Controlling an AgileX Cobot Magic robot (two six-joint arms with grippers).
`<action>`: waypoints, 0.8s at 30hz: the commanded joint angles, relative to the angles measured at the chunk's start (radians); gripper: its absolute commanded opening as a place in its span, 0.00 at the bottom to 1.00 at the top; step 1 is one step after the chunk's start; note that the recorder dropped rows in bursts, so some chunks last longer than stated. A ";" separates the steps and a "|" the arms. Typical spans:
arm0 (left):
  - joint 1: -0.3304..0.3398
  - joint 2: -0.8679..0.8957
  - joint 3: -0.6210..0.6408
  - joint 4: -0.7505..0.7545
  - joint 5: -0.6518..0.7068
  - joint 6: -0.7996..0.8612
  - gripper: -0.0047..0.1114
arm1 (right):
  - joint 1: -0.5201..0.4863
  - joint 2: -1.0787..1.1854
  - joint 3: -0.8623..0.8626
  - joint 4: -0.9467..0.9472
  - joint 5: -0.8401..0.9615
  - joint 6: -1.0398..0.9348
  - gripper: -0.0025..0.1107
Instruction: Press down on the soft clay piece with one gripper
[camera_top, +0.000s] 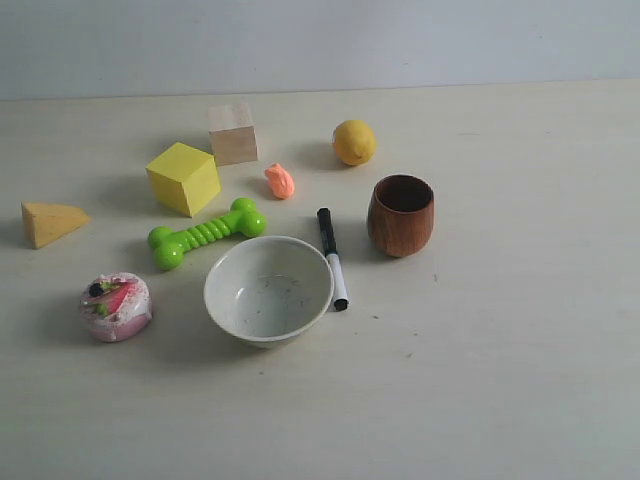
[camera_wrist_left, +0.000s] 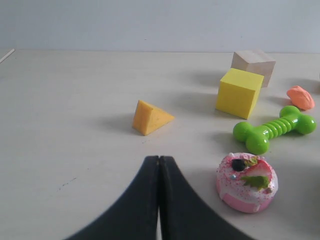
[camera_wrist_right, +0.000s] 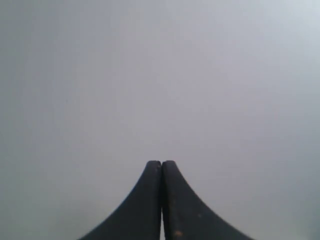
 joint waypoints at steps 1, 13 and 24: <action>-0.005 -0.002 -0.003 -0.004 -0.011 0.000 0.04 | 0.003 -0.005 0.004 -0.007 -0.039 0.115 0.02; -0.005 -0.002 -0.003 -0.004 -0.011 0.000 0.04 | 0.003 0.070 -0.271 -0.251 0.277 0.156 0.02; -0.005 -0.002 -0.003 -0.004 -0.011 0.000 0.04 | 0.003 0.558 -0.698 -0.240 0.506 0.009 0.02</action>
